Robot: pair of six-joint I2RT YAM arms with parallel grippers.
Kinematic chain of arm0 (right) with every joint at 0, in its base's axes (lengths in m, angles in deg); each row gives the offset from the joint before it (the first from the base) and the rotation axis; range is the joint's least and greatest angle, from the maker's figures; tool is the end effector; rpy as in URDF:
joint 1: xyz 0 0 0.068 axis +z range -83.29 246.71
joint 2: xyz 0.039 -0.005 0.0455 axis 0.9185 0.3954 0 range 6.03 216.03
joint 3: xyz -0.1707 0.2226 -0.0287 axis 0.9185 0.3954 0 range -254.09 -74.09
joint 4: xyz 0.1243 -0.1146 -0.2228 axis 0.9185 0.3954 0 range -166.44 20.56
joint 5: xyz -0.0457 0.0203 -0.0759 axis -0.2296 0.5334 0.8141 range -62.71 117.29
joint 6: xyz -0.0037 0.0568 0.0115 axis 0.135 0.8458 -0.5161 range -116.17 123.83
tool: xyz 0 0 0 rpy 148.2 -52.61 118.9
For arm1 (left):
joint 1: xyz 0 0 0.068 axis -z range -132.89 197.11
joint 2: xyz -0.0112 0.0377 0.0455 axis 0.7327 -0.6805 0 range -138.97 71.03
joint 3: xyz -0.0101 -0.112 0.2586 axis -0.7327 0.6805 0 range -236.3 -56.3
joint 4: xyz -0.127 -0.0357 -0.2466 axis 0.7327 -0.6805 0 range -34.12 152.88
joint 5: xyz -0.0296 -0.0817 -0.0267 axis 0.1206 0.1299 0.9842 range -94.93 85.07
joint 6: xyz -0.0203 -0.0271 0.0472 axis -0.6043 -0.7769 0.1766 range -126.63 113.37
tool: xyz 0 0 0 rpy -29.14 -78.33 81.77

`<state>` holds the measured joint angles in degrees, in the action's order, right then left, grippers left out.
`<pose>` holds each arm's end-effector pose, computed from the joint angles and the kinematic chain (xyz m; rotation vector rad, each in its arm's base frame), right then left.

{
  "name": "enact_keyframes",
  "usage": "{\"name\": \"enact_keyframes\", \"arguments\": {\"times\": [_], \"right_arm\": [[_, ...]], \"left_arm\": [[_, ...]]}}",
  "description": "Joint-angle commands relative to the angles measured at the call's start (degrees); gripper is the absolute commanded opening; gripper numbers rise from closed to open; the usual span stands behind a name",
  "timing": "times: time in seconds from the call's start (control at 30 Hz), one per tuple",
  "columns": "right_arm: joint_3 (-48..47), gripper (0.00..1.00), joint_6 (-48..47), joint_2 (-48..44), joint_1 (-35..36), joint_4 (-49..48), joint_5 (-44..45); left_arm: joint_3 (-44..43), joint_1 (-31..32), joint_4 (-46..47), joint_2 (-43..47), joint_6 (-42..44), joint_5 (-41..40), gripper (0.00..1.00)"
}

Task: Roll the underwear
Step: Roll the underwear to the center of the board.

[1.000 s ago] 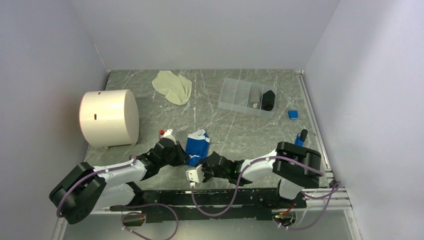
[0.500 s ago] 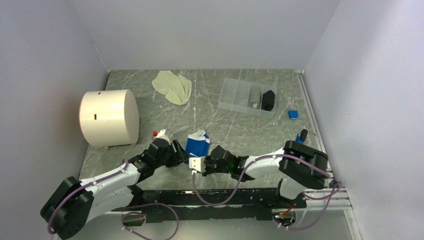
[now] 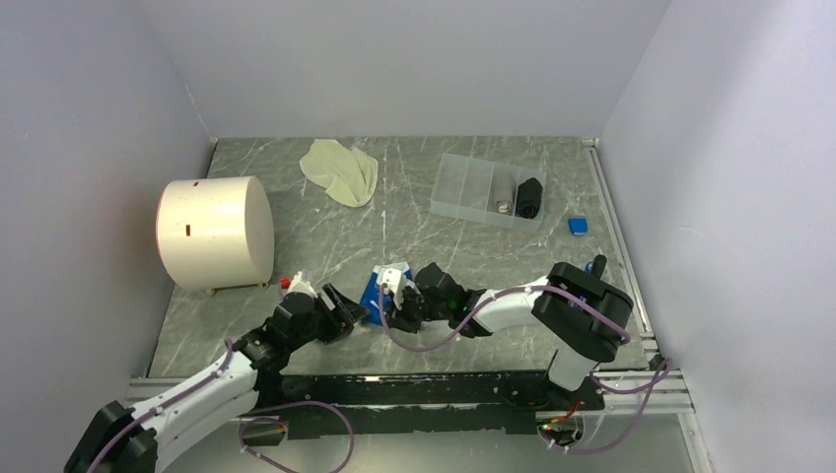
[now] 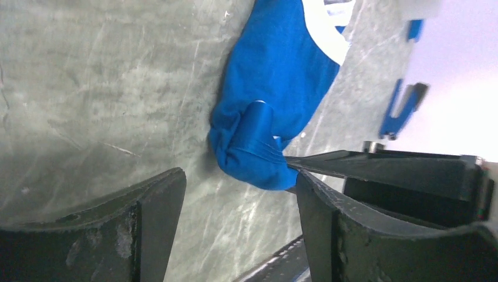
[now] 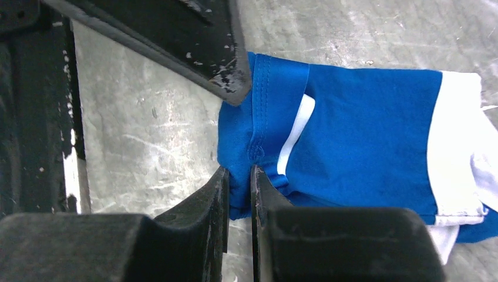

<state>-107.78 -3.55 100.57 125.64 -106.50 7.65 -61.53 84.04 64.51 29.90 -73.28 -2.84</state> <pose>0.1532 0.2813 0.1265 -1.3805 1.7188 0.8840 0.1260 -0.0967 0.1218 -0.5869 2.3008 -1.0130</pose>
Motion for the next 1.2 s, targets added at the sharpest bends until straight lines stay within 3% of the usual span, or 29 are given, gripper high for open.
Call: {"name": "enact_keyframes", "arguments": {"times": [0.0, 0.1, 0.27, 0.5, 0.63, 0.9, 0.97, 1.1, 1.17], "right_arm": [[-1.93, 0.02, 9.12, 2.9, -0.31, 3.63, -2.49], [-0.93, 0.02, 10.24, 2.45, -0.31, 2.78, -2.16], [0.2, 0.02, 13.64, 2.19, -0.12, 1.77, 0.52], [3.85, 0.06, 13.34, 0.29, 0.96, -2.95, 3.48], [4.22, 0.08, 9.5, -0.23, 1.21, -2.15, 4.67], [4.49, 0.12, 5.65, -0.22, 1.26, -2.32, 2.4], [4.89, 0.14, 5.35, -0.63, 1.39, -3.02, 2.03], [5.13, 0.17, 3.61, -1.24, 2.09, -2.54, 2.31], [4.89, 0.18, 3.09, -1.11, 2.15, -1.93, 2.41]], "left_arm": [[3.94, -0.07, -5.51, 4.34, -8.22, 0.66, 0.77], [2.57, -0.01, -9.66, 4.63, -9.85, -1.23, 0.81], [3.54, -0.07, -2.34, 1.17, -11.9, -1.97, 0.74], [1.38, -0.01, -0.66, -7.11, -12.34, -6.68, 0.68], [2.23, 1.32, 7.52, -9.96, -12.01, -7.8, 0.47], [4.11, 2.7, 10.61, -12.01, -14.56, -9.74, 0.38], [4.41, 2.69, 11.07, -11.68, -14.89, -10.11, 0.38], [1.68, 2.71, 8.52, -11.99, -12.68, -10.43, 0.57], [1.04, 2.71, 8.89, -12.47, -12.39, -10.39, 0.6]]}}
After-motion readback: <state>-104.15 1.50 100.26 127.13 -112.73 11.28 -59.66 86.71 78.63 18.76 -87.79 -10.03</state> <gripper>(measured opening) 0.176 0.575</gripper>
